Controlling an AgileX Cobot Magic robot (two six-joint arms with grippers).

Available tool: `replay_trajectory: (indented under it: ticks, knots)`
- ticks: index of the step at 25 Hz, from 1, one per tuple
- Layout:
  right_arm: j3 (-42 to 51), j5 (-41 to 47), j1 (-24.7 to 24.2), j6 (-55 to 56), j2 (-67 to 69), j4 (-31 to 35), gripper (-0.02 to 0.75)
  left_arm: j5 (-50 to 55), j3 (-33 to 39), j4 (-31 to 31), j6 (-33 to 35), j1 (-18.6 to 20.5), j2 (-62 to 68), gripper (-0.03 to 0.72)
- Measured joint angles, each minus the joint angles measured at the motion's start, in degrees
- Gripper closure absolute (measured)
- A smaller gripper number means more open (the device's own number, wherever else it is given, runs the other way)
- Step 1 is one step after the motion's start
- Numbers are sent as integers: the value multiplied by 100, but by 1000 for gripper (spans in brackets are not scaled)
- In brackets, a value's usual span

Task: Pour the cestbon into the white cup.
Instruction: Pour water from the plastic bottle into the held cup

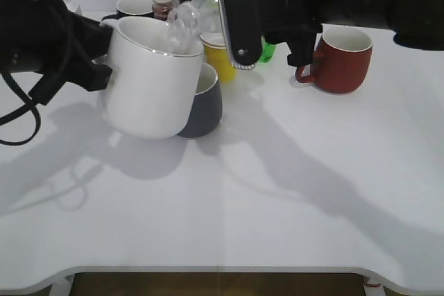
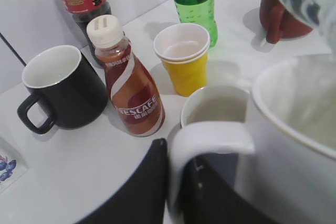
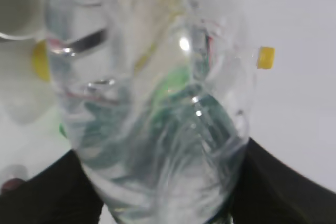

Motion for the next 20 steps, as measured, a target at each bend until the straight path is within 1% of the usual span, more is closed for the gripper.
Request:
replay_trajectory:
  ticks: [7, 20]
  knots:
    - [0, -34, 0, -14, 0, -508, 286, 7, 0, 0, 0, 0, 0, 648]
    - [0, 63, 0, -14, 0, -765, 286, 43, 0, 21, 0, 0, 0, 648]
